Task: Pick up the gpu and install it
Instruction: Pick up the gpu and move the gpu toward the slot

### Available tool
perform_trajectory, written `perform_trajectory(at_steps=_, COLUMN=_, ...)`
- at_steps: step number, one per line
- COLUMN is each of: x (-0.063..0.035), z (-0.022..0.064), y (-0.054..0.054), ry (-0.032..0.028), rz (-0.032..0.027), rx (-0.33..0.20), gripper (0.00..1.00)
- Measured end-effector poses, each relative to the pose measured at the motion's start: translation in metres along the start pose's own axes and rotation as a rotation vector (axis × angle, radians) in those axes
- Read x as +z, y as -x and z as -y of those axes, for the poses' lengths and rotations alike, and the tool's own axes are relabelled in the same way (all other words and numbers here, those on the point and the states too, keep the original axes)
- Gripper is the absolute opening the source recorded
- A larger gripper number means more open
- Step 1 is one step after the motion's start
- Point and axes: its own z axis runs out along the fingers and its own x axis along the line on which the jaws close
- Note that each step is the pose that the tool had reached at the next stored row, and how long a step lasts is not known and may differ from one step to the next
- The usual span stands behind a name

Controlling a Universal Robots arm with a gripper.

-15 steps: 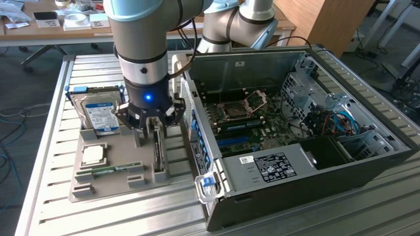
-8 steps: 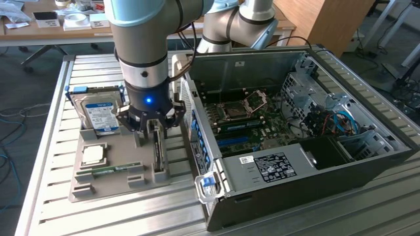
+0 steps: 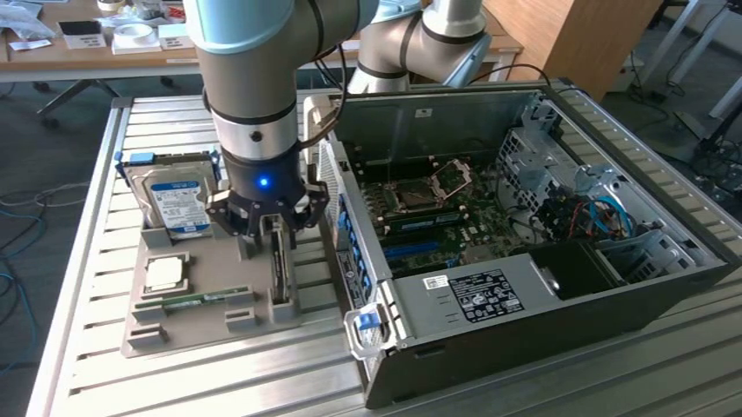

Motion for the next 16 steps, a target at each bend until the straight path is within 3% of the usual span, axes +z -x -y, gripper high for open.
perform_trajectory(at_steps=16, x=0.0083, z=0.001, y=0.0001, ry=-0.0011, rz=0.0002, rx=0.001, gripper=0.49)
